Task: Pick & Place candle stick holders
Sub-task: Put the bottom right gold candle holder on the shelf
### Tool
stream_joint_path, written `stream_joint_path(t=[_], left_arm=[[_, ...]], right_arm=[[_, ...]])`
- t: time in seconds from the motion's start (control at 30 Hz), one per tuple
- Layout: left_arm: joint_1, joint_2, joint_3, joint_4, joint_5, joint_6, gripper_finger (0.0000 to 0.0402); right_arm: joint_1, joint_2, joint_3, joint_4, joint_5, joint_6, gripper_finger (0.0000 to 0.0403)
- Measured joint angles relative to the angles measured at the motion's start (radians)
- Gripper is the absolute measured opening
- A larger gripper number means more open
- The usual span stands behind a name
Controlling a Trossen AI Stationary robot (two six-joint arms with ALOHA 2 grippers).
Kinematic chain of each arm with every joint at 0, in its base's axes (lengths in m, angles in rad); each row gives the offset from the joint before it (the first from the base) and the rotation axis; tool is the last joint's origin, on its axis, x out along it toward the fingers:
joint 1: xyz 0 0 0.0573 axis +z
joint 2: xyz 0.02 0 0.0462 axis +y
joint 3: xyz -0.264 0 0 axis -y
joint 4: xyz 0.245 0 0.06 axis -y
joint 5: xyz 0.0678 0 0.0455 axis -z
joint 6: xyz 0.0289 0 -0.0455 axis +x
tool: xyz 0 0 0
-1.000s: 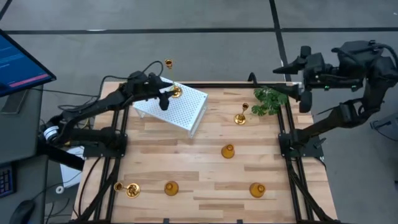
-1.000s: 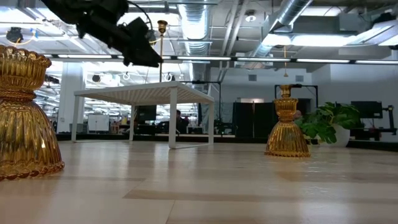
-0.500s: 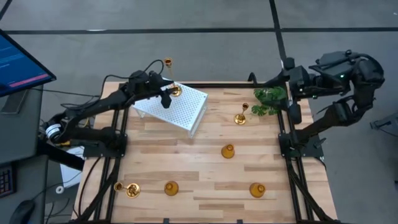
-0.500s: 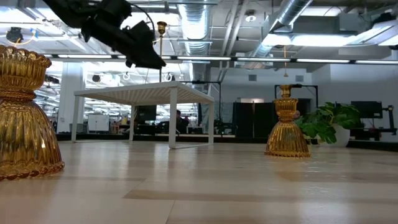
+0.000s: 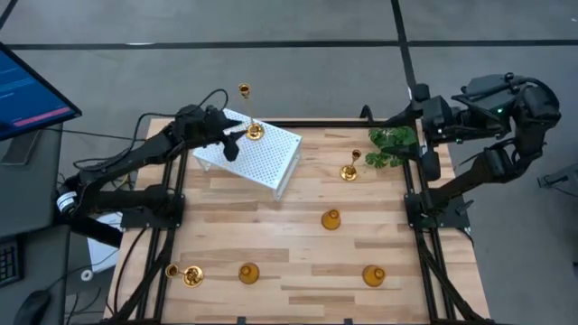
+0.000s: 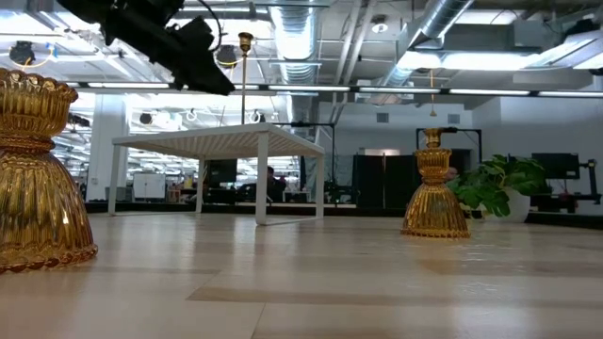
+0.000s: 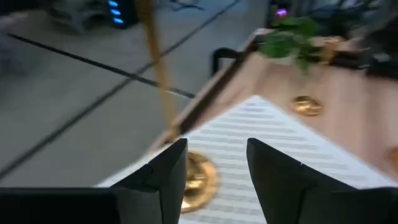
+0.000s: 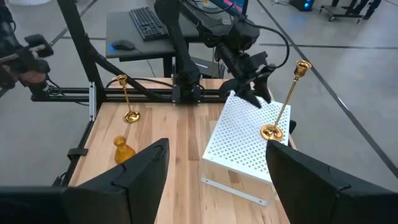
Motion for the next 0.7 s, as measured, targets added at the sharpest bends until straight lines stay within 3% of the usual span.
stream_joint_path(t=[0.13,0.33,0.7], left_arm=[[0.044,0.023,0.000,0.036,-0.010,0.011,0.0196],[0.088,0.128,0.000,0.134,0.166,-0.045,0.0241],[0.085,0.191,0.000,0.288,0.182,-0.048,0.0228]], right_arm=[[0.000,0.000,0.000,0.000,0.000,0.000,0.0258],[0.000,0.000,0.000,0.000,0.000,-0.003,0.0258],[0.000,0.000,0.000,-0.007,0.000,0.004,0.0258]])
